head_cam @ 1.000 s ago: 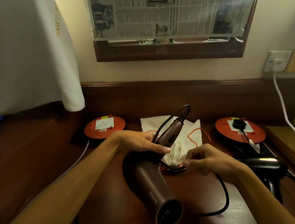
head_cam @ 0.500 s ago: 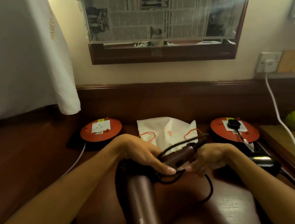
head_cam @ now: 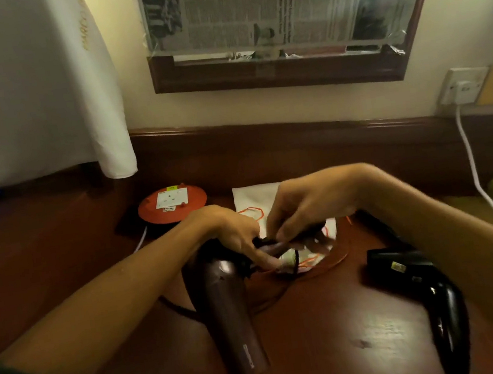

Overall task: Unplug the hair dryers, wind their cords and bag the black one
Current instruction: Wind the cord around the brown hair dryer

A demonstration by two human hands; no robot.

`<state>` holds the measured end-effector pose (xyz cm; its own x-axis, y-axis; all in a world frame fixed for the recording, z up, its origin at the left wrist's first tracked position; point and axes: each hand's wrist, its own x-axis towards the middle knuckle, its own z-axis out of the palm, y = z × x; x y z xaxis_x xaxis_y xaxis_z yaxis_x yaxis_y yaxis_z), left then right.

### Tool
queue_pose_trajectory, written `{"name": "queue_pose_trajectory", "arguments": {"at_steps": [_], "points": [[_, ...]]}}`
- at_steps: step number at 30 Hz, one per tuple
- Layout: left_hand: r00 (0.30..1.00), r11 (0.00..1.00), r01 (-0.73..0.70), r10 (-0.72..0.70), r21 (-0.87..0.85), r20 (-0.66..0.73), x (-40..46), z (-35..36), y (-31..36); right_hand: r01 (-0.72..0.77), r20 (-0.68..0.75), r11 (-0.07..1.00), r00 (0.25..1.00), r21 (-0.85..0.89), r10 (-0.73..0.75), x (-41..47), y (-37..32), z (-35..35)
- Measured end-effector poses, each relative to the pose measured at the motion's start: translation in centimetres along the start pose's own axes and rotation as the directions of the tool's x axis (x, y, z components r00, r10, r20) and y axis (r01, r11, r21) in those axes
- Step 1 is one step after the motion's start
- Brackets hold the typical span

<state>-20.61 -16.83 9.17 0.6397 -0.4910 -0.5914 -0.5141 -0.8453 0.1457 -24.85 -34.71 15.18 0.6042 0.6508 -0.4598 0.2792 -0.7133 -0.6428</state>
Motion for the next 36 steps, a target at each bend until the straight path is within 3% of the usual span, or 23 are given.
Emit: {"name": "queue_pose_trajectory", "arguments": {"at_steps": [3, 6, 9, 13, 17, 21, 25, 28, 30, 33, 36], "points": [[0.998, 0.993, -0.053, 0.049, -0.108, -0.043, -0.2, -0.6, -1.7, 0.052, -0.133, 0.995, 0.989, -0.081, -0.063, 0.4, 1.3, 4.0], [0.994, 0.96, -0.074, 0.092, -0.27, 0.054, -1.1, -0.8, -2.1, 0.07, -0.2, 0.986, 0.979, 0.154, -0.038, -1.0, 4.3, 6.7], [0.985, 0.952, -0.099, 0.136, -0.29, 0.108, -1.4, -1.0, -2.4, 0.157, -0.287, 0.935, 0.956, 0.319, -0.063, -1.6, 5.7, 9.0], [0.96, 0.868, -0.213, 0.271, -0.448, 0.068, -1.9, -1.8, -3.2, 0.301, -0.473, 0.875, 0.876, 0.38, -0.096, -0.3, 6.6, 10.8], [0.934, 0.8, -0.318, 0.357, -0.508, -0.022, -1.8, -1.4, -3.0, 0.34, -0.603, 0.849, 0.797, 0.405, -0.032, 1.6, 7.2, 12.2], [0.924, 0.788, -0.378, 0.354, -0.487, -0.144, -2.0, -0.4, -2.7, 0.31, -0.632, 0.898, 0.773, 0.312, -0.047, 2.3, 8.1, 12.7], [0.921, 0.766, -0.378, 0.371, -0.519, -0.122, -2.3, -0.3, -2.4, 0.396, -0.647, 0.791, 0.762, 0.465, -0.001, 1.7, 7.2, 12.1], [0.933, 0.827, -0.346, 0.355, -0.444, -0.067, -2.1, -0.6, -1.1, 0.424, -0.734, 0.823, 0.679, 0.379, -0.012, 2.0, 5.4, 11.4], [0.933, 0.84, -0.35, 0.353, -0.415, -0.071, -1.7, -0.6, -0.6, 0.473, -0.815, 0.802, 0.579, 0.365, 0.029, 2.9, 4.3, 11.3], [0.935, 0.816, -0.35, 0.338, -0.459, -0.112, -2.1, -0.6, -0.1, 0.561, -0.889, 0.731, 0.436, 0.389, 0.139, 3.6, 3.6, 11.4], [0.929, 0.837, -0.369, 0.316, -0.403, -0.195, -2.9, -0.2, 0.8, 0.666, -0.899, 0.606, 0.367, 0.435, 0.241, 3.6, 3.7, 11.3]]}}
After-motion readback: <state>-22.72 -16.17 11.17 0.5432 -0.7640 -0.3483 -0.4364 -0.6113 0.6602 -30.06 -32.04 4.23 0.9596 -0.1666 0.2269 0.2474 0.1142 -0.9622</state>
